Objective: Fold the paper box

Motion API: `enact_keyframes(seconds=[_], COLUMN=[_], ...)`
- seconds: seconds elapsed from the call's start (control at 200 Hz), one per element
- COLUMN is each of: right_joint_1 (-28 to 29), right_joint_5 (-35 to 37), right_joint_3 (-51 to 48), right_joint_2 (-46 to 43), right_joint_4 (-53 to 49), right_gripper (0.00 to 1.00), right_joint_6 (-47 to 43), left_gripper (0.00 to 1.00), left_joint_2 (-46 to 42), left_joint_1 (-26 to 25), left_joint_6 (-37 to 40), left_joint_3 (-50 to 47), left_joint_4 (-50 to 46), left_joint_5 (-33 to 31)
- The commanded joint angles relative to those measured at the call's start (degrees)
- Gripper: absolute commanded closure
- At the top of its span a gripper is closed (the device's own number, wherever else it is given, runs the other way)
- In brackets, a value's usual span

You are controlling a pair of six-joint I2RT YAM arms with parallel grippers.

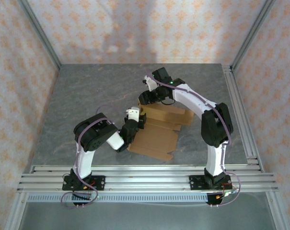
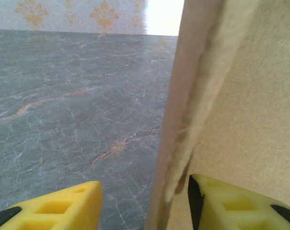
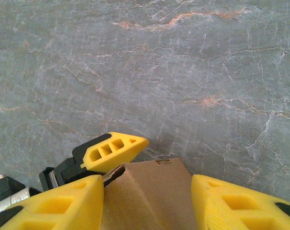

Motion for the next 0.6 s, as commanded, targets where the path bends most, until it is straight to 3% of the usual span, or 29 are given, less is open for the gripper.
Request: enact_keyframes(seconds=[0.0, 0.39, 0.49, 0.596], right_joint_1=[0.26, 0.81, 0.94, 0.99], right_joint_5=[3.69, 4.13, 4.12, 4.13], right_joint_3=[-2.41, -3.07, -3.36, -3.69], right_joint_2=[-0.06, -1.17, -1.54, -1.89], right_joint_4=[-5.71, -6.73, -6.72, -6.77], right_gripper=[0.5, 0.5, 0.5, 0.5], right_joint_6=[-1.58, -2.87, -2.89, -2.87], left_gripper=[0.44, 0.28, 0.28, 0.35], left_joint_2=[-1.86, -8.28, -9.43, -9.9], left_joint_1=[-0.08, -0.1, -0.06, -0.1], left_joint_6=[-0.41, 2.51, 3.97, 4.81], left_joint_3=[-1.6, -5.47, -6.06, -5.27], left_joint_4=[0.68, -1.55, -2.41, -4.78], left_joint_5=[-1.67, -0.41, -0.7, -0.45])
